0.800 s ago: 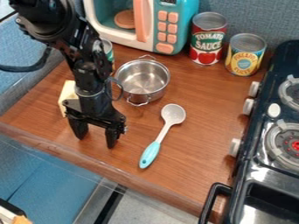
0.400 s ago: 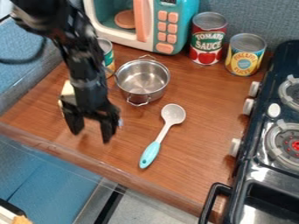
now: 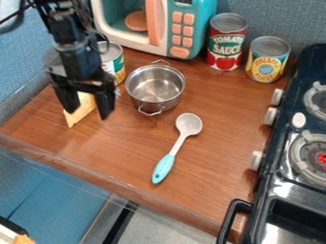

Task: Put the yellow cheese to the right side of the light blue Ladle

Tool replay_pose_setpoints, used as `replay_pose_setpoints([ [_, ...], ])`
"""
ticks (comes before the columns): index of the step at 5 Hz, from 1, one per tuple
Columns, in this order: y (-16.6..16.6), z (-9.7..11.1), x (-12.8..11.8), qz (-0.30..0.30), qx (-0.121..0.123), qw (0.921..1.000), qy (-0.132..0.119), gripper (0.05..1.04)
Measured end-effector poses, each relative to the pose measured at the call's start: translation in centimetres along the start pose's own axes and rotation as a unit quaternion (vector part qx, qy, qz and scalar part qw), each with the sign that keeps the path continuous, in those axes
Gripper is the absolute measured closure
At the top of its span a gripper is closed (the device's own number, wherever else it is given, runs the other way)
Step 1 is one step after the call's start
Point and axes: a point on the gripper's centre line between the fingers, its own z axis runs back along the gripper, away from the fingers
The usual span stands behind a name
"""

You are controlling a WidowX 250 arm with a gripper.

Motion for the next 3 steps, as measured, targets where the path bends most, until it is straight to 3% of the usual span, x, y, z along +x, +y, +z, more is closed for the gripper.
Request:
replay_pose_setpoints([
  [1, 1.6, 1.1, 0.6, -0.003, 0.022, 0.9997, -0.005, 0.083],
  [3, 4.5, -0.8, 1.6, 0.008, 0.072, 0.9972, 0.019, 0.083],
])
